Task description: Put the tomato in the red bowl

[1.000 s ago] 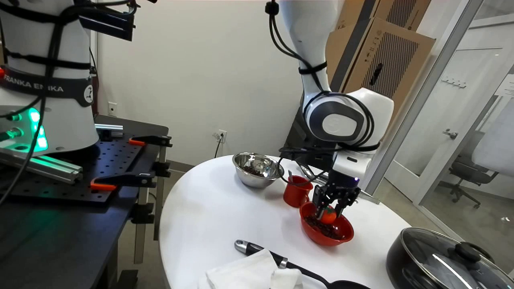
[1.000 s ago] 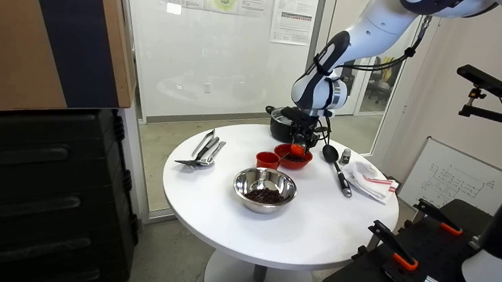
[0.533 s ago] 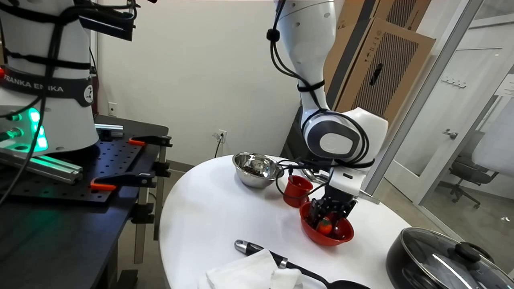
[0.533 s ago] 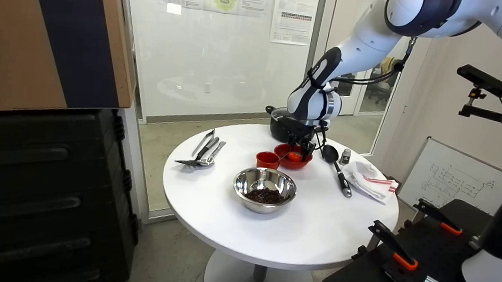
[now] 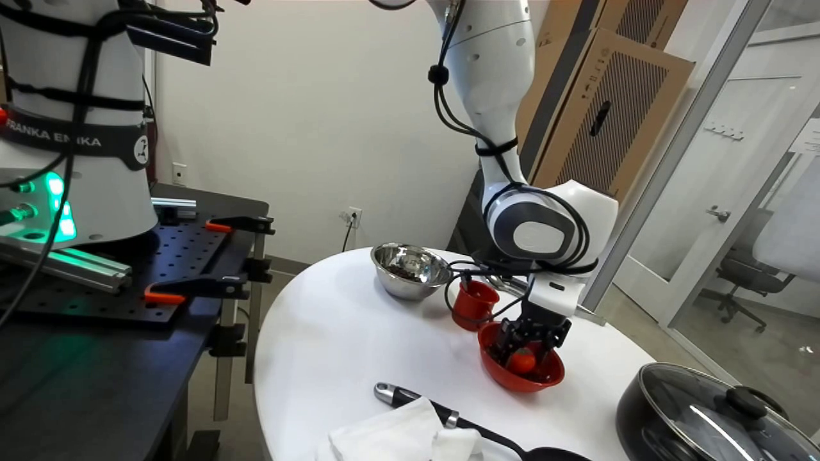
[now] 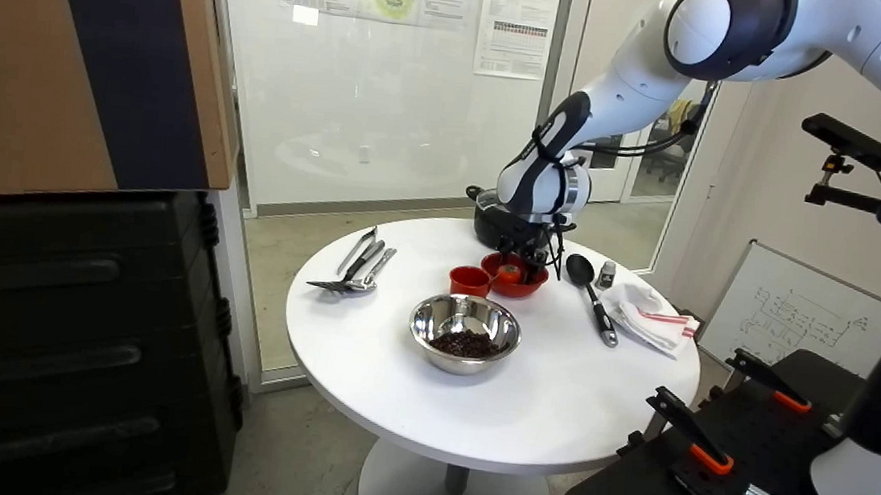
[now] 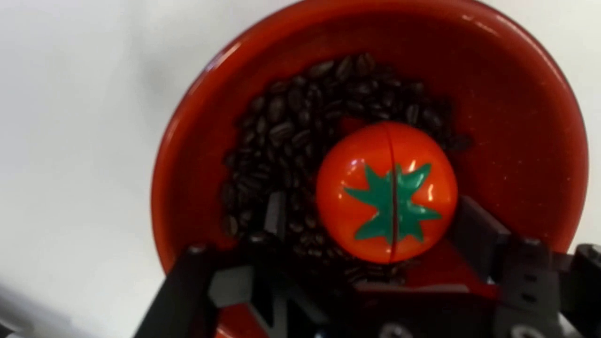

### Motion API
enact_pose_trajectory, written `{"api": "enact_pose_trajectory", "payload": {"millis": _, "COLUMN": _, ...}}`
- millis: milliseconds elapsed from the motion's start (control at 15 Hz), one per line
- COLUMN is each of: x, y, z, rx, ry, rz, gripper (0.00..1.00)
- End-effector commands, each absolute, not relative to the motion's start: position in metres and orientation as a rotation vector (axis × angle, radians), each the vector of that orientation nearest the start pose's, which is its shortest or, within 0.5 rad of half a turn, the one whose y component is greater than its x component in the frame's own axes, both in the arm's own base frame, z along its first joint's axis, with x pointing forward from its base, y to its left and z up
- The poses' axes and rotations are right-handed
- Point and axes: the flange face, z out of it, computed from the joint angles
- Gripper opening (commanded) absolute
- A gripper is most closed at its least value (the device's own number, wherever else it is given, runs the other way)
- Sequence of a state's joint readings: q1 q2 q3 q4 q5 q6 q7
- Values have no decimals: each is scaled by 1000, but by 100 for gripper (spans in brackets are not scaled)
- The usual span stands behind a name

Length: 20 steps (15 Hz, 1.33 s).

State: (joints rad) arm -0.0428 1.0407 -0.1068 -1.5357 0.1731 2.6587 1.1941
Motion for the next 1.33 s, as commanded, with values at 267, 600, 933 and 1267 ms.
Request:
{"api": "enact_pose_trajectory", "payload": {"millis": 267, "x": 686, "y": -98, "z": 63, "rx": -2291, "ry": 2026, "rz": -110, "gripper": 100}}
{"api": "enact_pose_trajectory", "payload": {"millis": 600, "x": 687, "y": -107, "z": 111, "rx": -2216, "ry": 1961, "rz": -124, "gripper": 100}}
{"api": "enact_pose_trajectory", "payload": {"millis": 933, "x": 680, "y": -101, "z": 169, "rx": -2205, "ry": 1784, "rz": -181, "gripper": 100}}
{"api": "enact_pose_trajectory", "payload": {"millis": 1267, "x": 651, "y": -86, "z": 204, "rx": -2360, "ry": 1620, "rz": -160, "gripper": 100}}
